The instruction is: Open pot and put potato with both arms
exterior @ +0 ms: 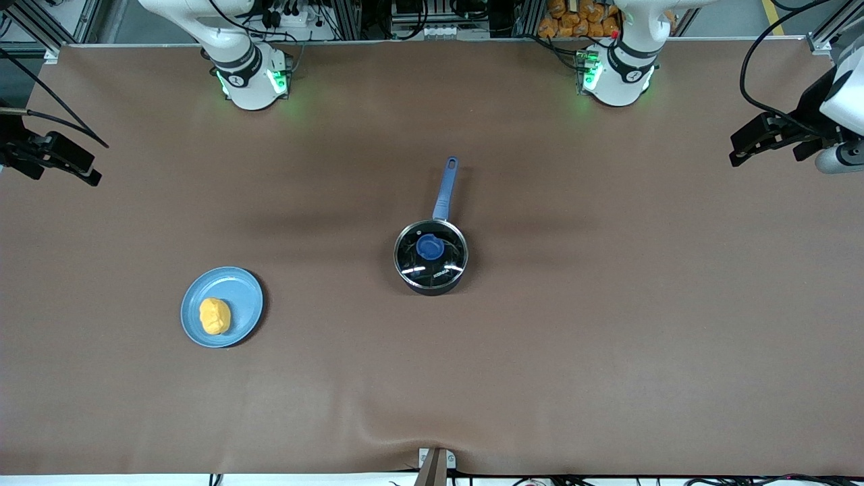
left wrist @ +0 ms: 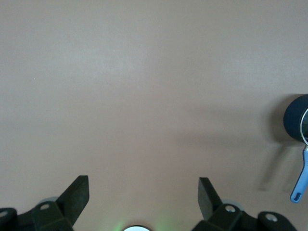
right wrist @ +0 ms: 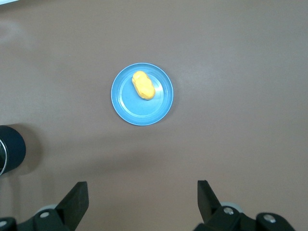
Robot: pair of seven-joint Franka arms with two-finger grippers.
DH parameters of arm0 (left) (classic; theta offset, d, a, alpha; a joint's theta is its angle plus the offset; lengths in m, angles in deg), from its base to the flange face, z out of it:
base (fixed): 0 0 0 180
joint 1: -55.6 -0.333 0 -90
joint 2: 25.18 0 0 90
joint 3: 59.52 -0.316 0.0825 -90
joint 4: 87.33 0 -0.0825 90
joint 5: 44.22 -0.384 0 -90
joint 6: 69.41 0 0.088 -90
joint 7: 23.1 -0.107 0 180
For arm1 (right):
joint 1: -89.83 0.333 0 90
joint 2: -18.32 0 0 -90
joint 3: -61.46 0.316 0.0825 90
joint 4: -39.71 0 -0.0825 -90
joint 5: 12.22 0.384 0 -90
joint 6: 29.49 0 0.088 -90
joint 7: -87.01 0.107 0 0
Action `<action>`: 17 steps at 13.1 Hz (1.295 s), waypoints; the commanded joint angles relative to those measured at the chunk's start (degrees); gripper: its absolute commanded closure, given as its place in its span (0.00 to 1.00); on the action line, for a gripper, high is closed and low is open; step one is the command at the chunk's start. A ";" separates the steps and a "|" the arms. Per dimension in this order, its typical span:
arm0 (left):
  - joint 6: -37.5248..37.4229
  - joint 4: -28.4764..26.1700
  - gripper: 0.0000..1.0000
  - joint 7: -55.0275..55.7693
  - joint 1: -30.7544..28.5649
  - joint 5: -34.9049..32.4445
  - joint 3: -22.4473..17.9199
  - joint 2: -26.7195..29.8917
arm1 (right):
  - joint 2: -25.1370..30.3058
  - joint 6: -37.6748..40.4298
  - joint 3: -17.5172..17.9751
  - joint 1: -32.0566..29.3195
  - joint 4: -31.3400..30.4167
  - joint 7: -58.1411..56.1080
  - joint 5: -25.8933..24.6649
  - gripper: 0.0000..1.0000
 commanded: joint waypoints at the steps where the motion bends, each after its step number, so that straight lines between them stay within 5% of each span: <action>1: -1.10 0.44 0.00 -1.01 -0.36 1.23 0.24 0.08 | 0.11 -0.04 0.52 -0.51 0.21 -0.27 0.38 0.00; 11: 0.83 0.88 0.00 1.87 5.69 4.65 0.33 -5.27 | 0.02 -0.21 0.52 -0.16 0.74 -0.18 -0.14 0.00; 17: 9.00 5.87 0.00 28.31 18.97 4.13 0.16 -16.33 | -1.12 -0.74 0.52 -0.33 1.09 -0.27 -0.14 0.00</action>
